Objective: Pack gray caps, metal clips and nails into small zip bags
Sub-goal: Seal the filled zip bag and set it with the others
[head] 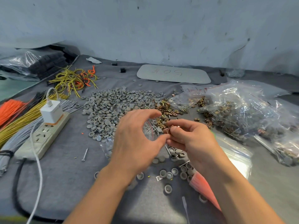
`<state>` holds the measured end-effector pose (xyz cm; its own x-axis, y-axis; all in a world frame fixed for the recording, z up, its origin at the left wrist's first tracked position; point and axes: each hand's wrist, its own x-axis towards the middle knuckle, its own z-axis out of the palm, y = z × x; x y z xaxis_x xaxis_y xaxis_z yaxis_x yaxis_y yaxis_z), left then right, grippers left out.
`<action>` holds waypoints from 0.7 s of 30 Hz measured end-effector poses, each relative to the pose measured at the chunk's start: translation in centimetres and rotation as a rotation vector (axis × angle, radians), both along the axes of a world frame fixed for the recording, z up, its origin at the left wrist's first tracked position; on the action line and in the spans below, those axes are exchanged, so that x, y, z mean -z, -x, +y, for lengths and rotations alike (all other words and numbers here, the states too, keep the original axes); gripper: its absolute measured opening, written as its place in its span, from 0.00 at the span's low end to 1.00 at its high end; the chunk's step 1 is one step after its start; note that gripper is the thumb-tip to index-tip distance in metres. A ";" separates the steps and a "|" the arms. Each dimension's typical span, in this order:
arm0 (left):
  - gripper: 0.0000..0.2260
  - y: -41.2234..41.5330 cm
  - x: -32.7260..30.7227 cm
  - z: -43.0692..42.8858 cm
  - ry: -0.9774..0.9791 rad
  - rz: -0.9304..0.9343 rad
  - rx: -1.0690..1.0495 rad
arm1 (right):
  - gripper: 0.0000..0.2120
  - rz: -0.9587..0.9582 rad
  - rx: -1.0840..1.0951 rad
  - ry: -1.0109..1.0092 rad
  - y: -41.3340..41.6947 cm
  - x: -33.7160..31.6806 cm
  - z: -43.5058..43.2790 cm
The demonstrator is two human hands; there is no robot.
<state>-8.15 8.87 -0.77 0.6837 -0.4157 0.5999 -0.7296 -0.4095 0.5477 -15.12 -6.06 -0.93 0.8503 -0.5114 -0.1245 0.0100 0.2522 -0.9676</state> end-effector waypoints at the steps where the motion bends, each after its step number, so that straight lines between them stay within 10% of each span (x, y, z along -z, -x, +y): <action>1: 0.21 0.1 0.0 -0.1 0.011 -0.001 0.004 | 0.10 -0.012 -0.018 -0.066 0.0 -0.1 0.0; 16: 0.06 -0.5 0.7 -0.1 0.042 0.012 0.094 | 0.12 0.045 -0.240 -0.018 0.6 -0.5 -1.1; 21: 0.06 -0.1 0.5 -0.4 0.054 -0.181 0.002 | 0.07 0.058 0.061 -0.111 0.0 -0.1 -0.7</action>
<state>-8.03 8.46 -1.23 0.5617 -0.3808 0.7345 -0.8191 -0.3811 0.4288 -15.12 -6.79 -0.82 0.8075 -0.5424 -0.2317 -0.0266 0.3588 -0.9330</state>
